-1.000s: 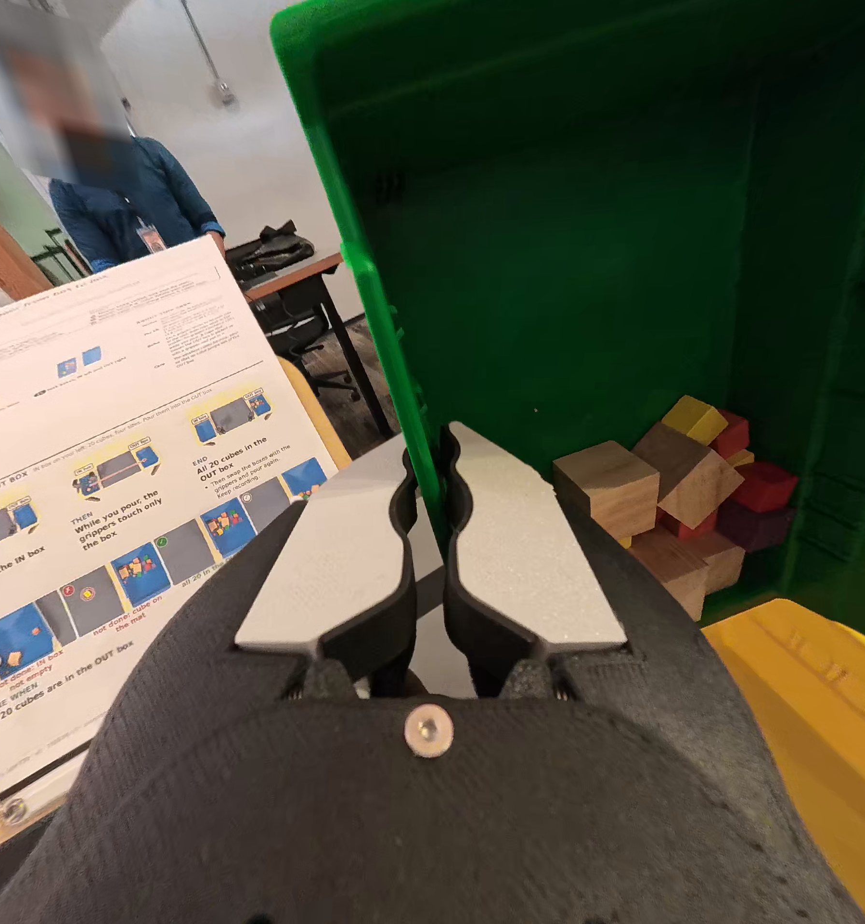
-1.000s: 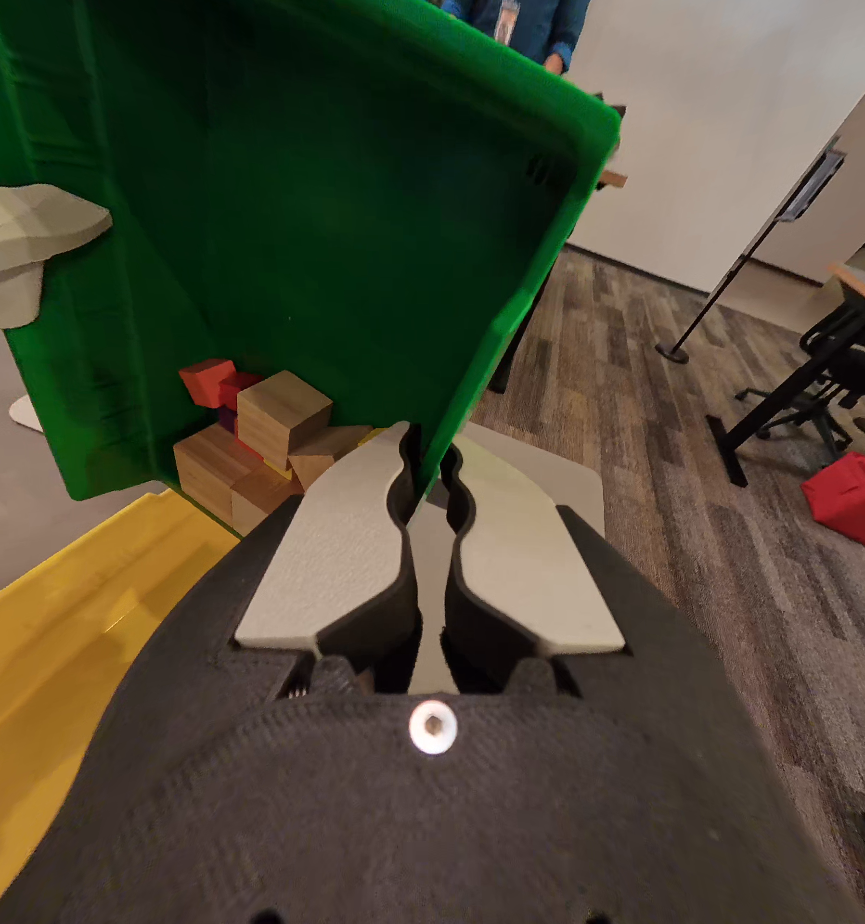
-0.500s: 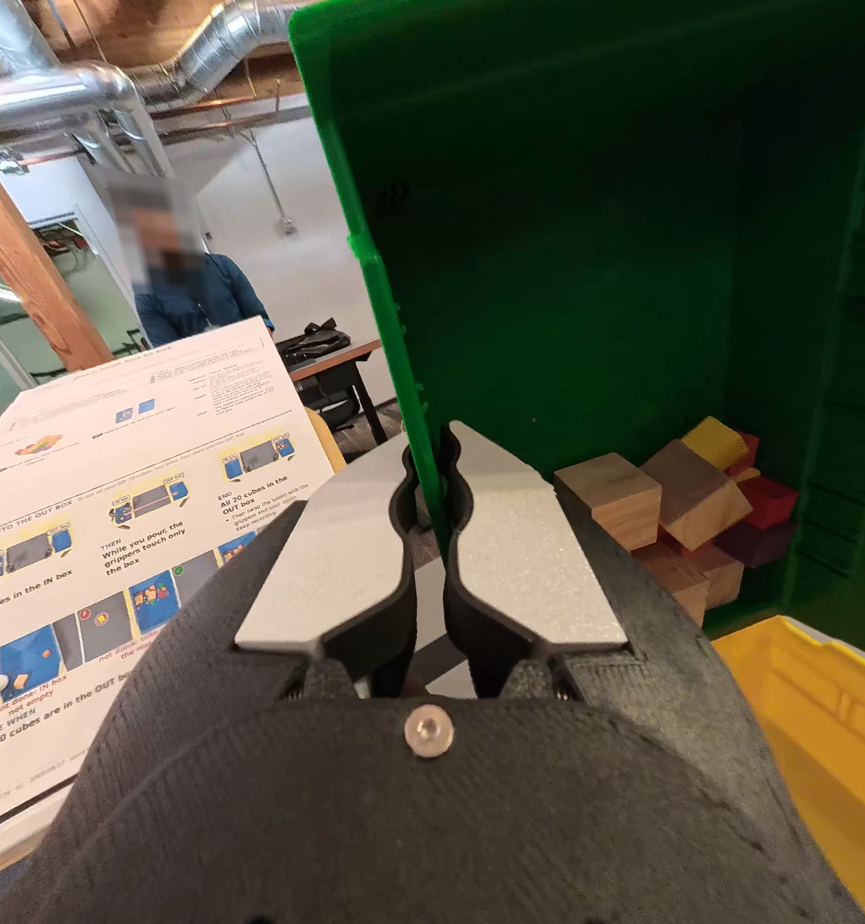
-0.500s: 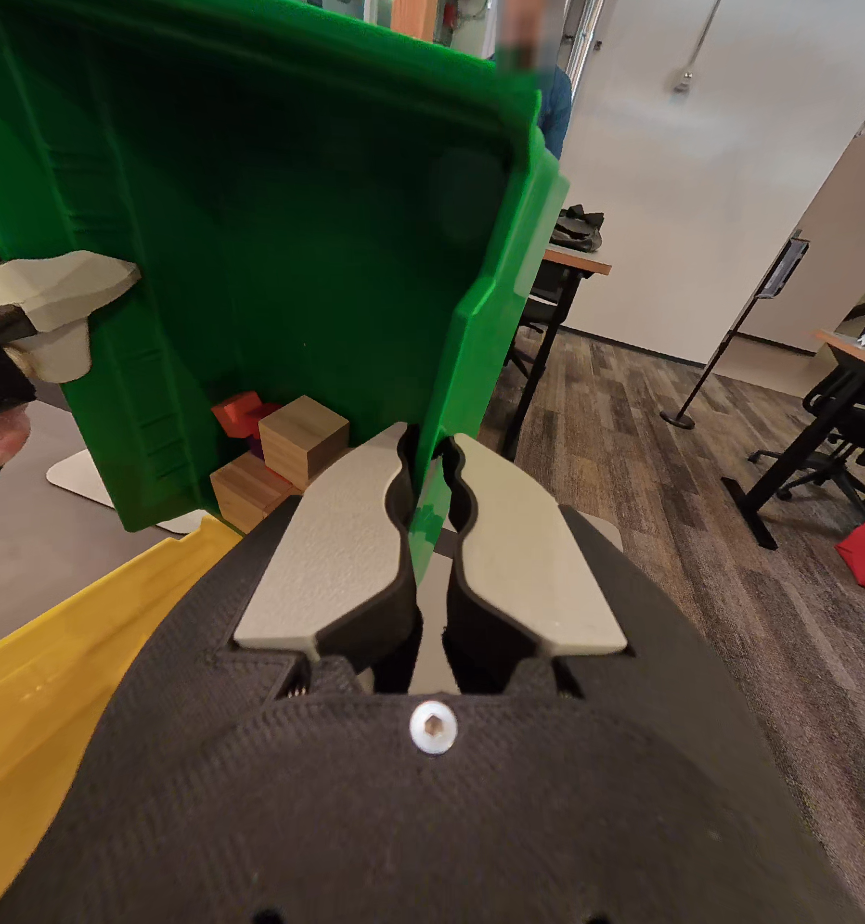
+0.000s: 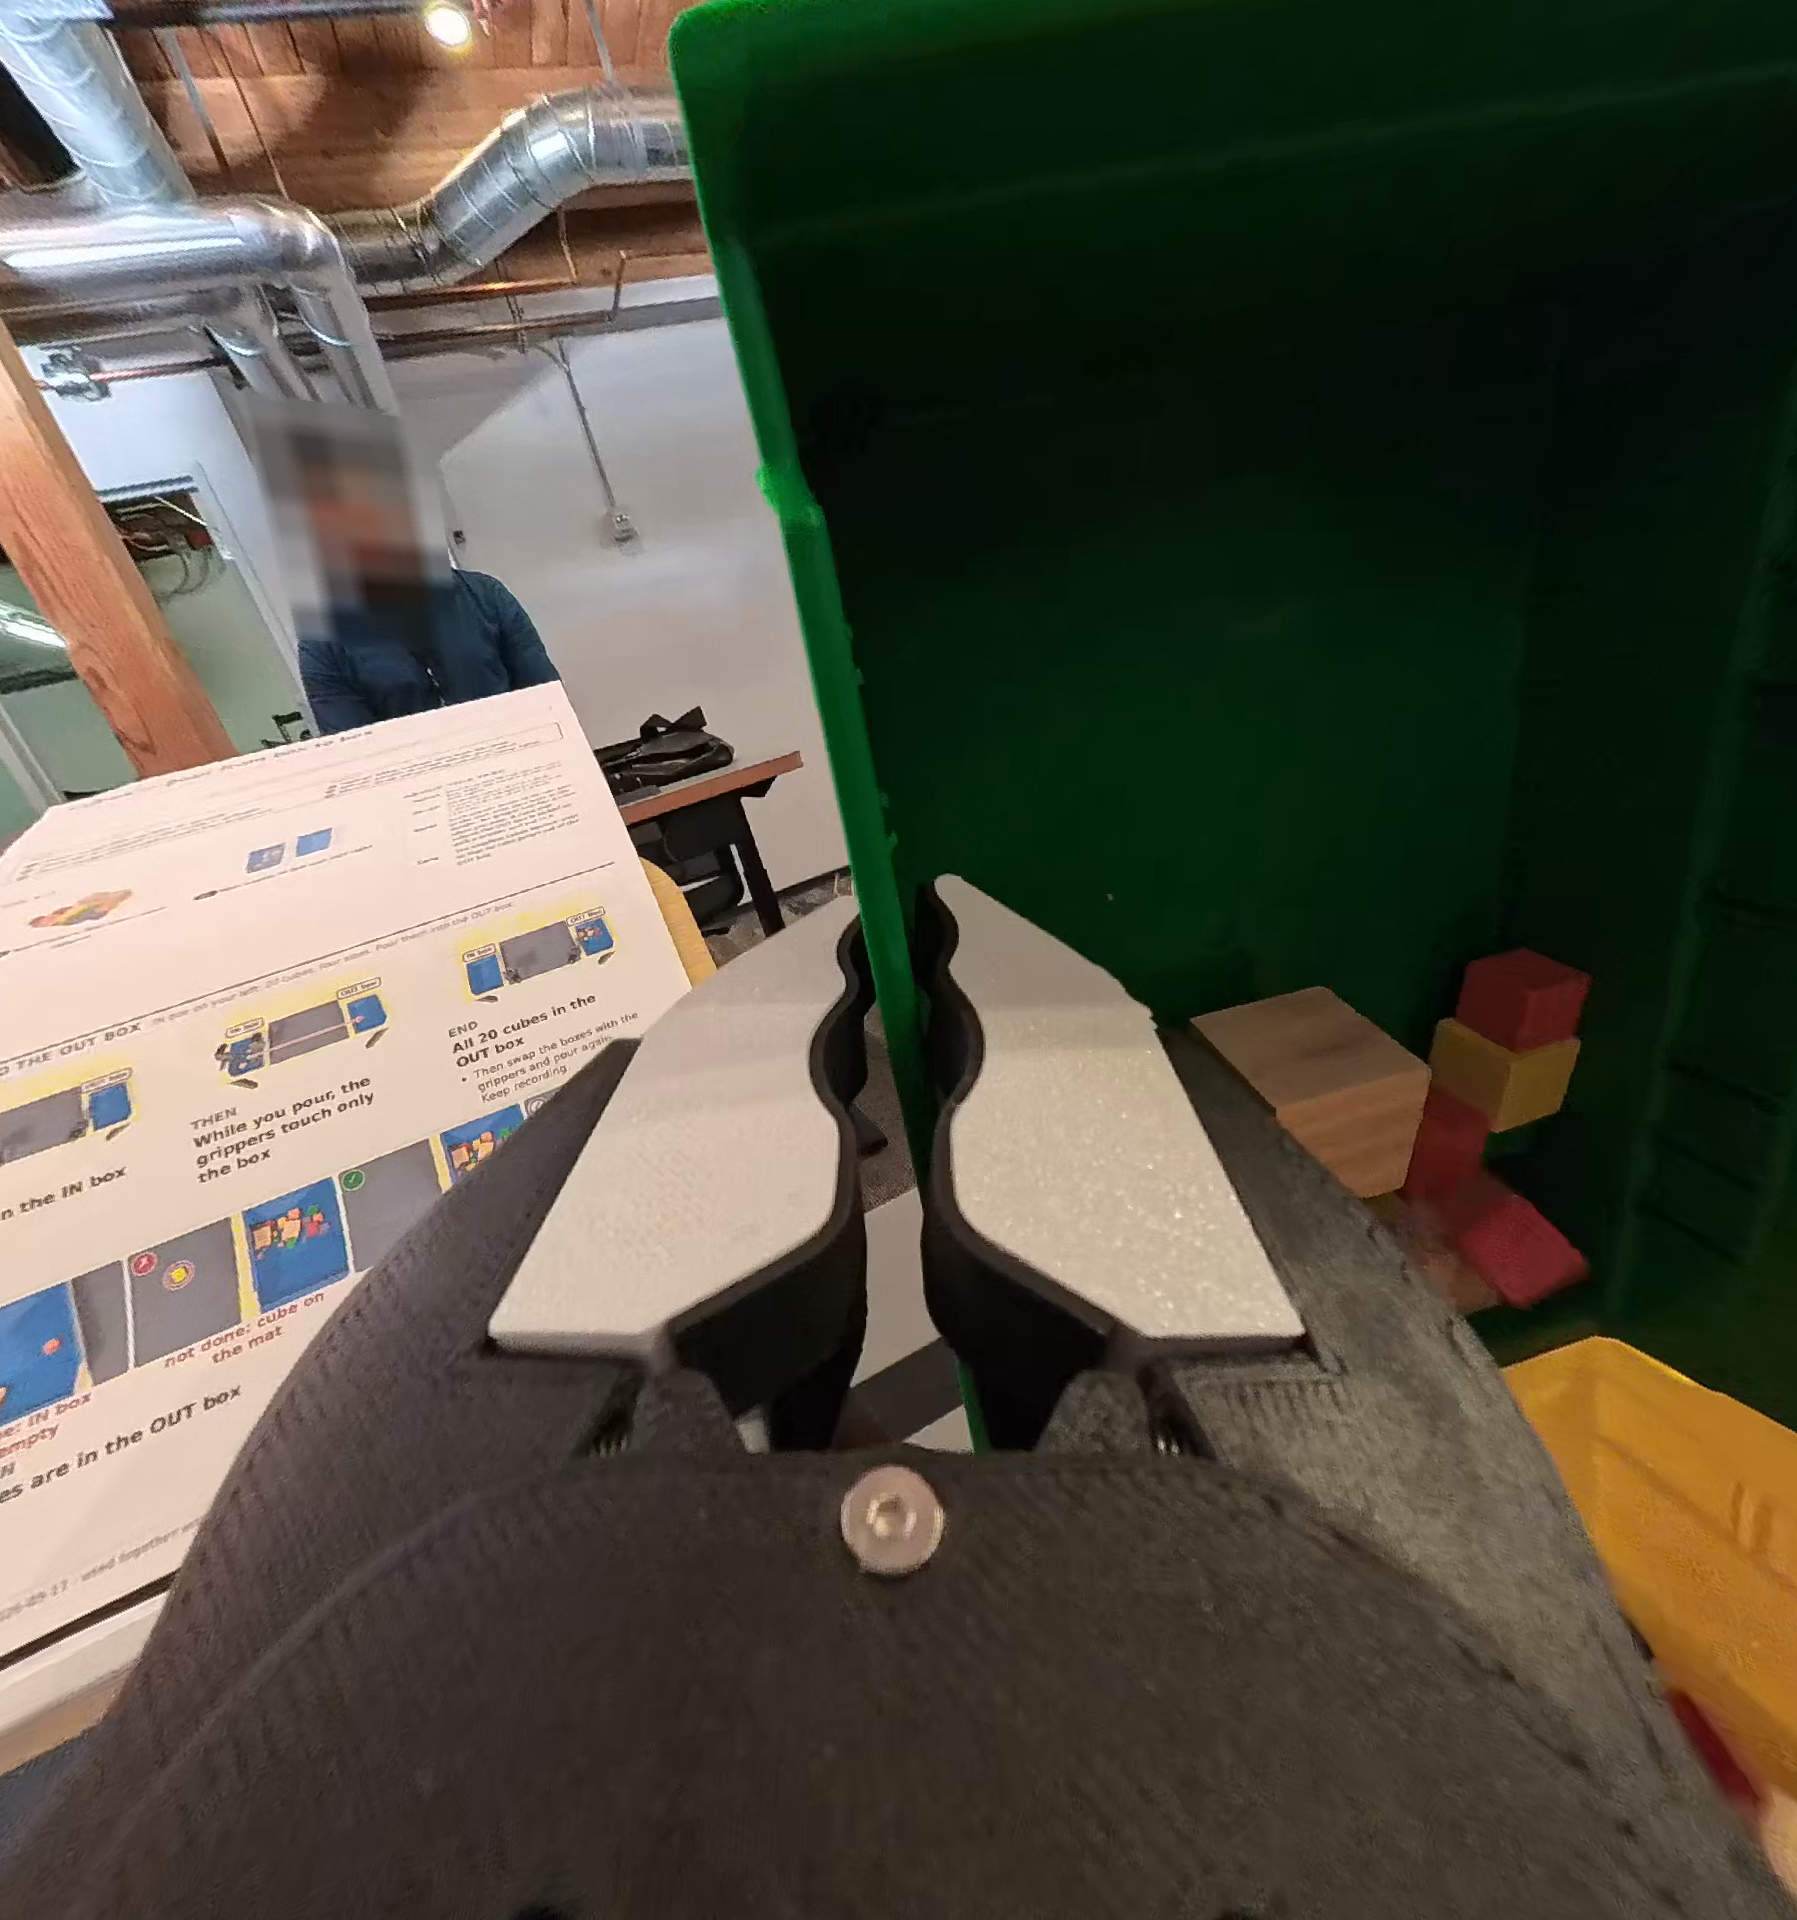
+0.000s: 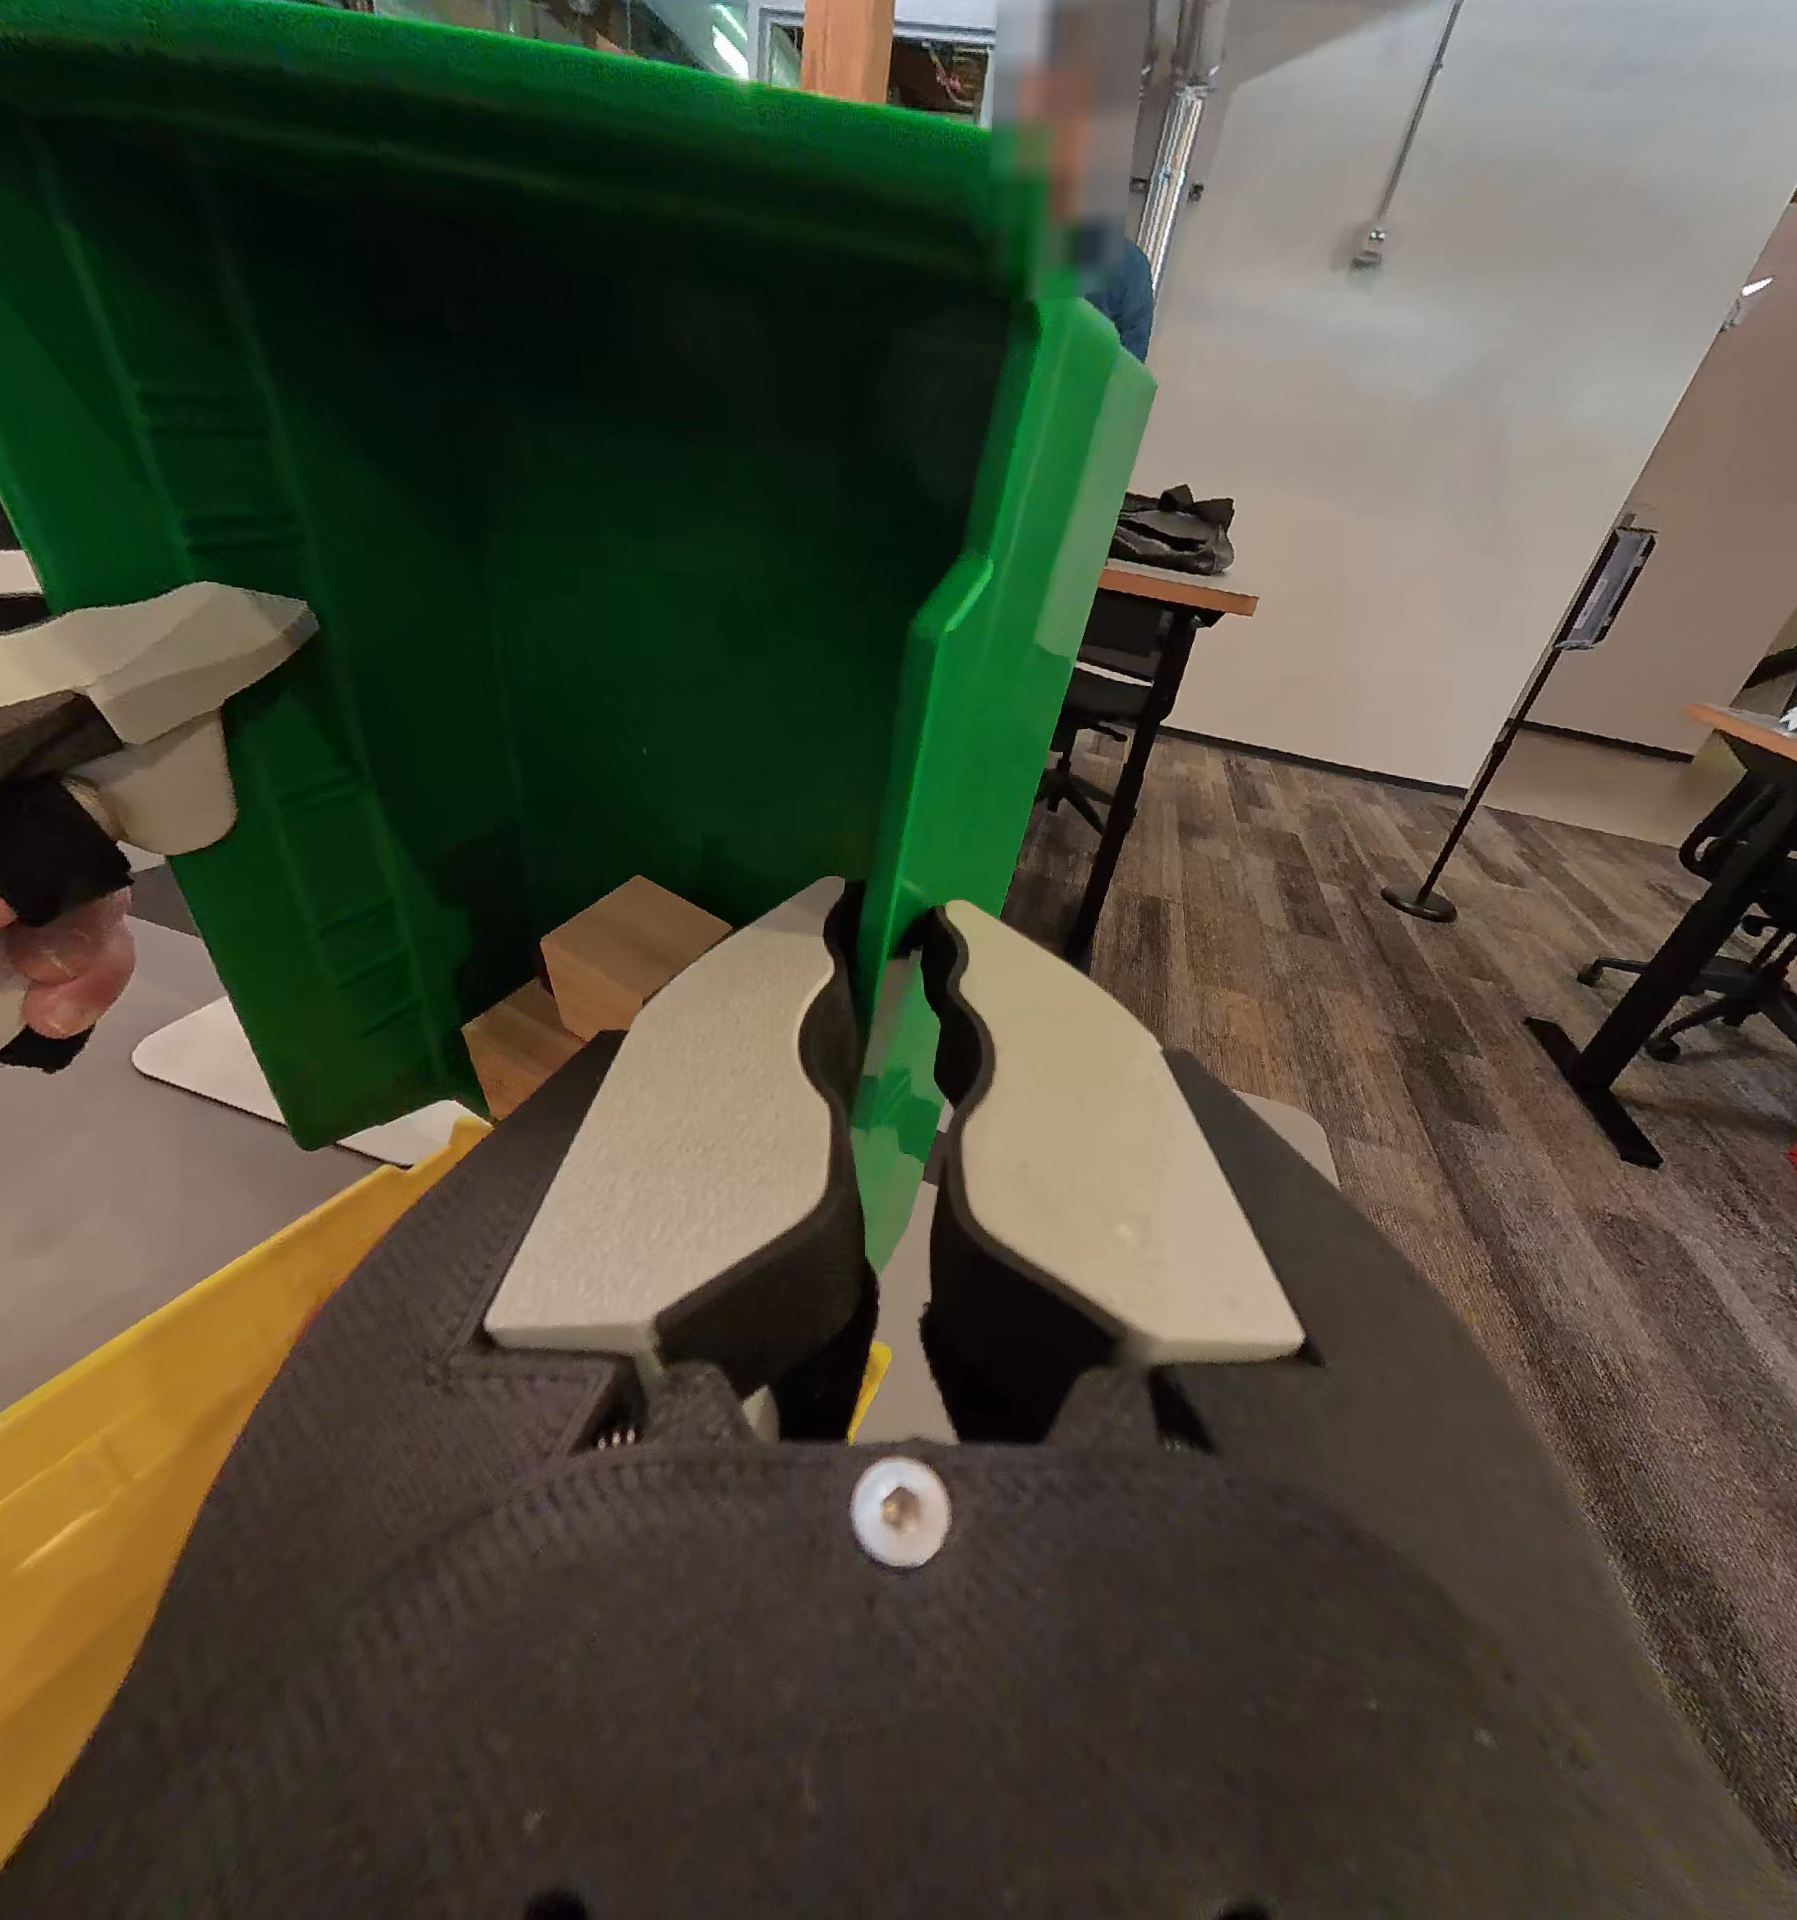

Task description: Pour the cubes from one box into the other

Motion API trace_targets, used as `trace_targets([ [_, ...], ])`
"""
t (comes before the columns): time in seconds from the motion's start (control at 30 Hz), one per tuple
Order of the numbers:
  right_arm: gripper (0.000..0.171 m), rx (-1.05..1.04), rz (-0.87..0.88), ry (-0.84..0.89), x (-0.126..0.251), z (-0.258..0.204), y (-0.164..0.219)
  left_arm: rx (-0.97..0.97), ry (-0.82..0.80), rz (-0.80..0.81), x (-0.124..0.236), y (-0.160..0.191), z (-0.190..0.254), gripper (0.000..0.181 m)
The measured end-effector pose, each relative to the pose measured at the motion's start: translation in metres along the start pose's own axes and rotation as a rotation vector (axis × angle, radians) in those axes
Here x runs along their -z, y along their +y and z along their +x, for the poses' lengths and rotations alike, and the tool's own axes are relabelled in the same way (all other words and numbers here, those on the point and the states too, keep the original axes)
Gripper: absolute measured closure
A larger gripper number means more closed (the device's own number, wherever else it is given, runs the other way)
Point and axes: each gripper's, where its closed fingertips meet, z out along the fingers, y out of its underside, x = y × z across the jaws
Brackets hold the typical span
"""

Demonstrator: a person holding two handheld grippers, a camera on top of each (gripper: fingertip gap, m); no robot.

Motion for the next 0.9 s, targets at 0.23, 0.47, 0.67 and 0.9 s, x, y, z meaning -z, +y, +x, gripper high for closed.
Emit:
trace_targets([
  [0.23,0.166,-0.014,0.052,-0.006,0.0054,-0.0024,-0.0063,0.02,-0.006,0.039,0.003,-0.0013,0.0009,0.175],
  [0.47,0.165,-0.029,0.075,-0.012,0.0058,-0.0049,-0.0057,0.03,-0.02,0.068,0.0047,-0.0011,0.0001,0.175],
  [0.67,0.165,-0.049,0.084,-0.016,0.0057,-0.0068,-0.0019,0.038,-0.023,0.083,0.0047,-0.001,-0.0005,0.175],
  [0.9,0.164,-0.037,0.111,-0.025,0.0073,-0.0084,-0.0088,0.048,-0.026,0.116,0.0063,-0.0069,-0.0027,0.175],
])
